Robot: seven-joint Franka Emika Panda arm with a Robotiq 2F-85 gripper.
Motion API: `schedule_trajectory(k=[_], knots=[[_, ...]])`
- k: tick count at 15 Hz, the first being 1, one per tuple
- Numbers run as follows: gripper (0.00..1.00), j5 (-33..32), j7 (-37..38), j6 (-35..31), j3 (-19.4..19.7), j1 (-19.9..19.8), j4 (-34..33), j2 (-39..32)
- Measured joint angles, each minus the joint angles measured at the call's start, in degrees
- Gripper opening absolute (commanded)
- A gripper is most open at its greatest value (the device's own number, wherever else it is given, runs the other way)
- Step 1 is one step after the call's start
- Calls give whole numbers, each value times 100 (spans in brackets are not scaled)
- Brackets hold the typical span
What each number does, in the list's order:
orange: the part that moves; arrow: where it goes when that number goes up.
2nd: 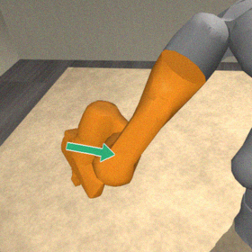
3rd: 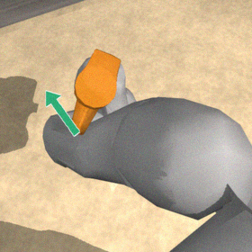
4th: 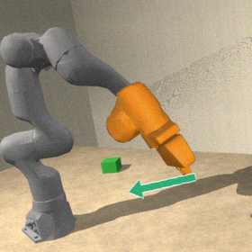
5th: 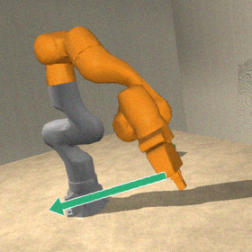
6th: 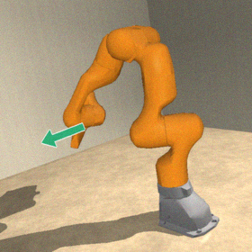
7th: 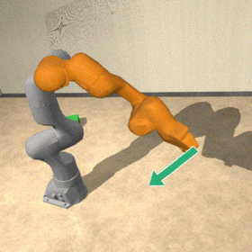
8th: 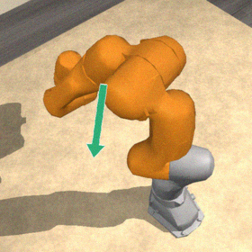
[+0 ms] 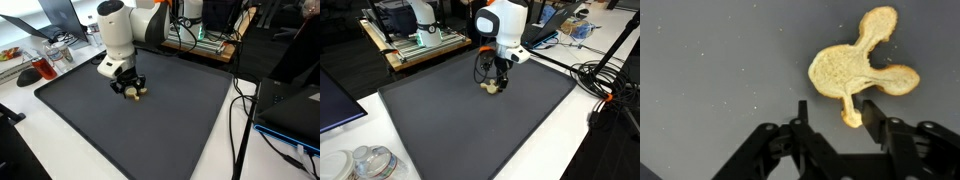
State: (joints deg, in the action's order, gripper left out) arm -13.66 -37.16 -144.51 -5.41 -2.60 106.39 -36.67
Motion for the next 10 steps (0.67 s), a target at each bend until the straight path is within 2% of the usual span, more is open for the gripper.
schedule_trajectory(k=[1, 2, 5, 10], knots=[[98, 0, 61, 17, 1, 19, 1, 43], [99, -7, 123, 54, 7, 44, 3, 88], [100, -76, 536, 261, 99, 193, -1, 199], [100, -524, 1790, 1009, 410, 789, -158, 297]])
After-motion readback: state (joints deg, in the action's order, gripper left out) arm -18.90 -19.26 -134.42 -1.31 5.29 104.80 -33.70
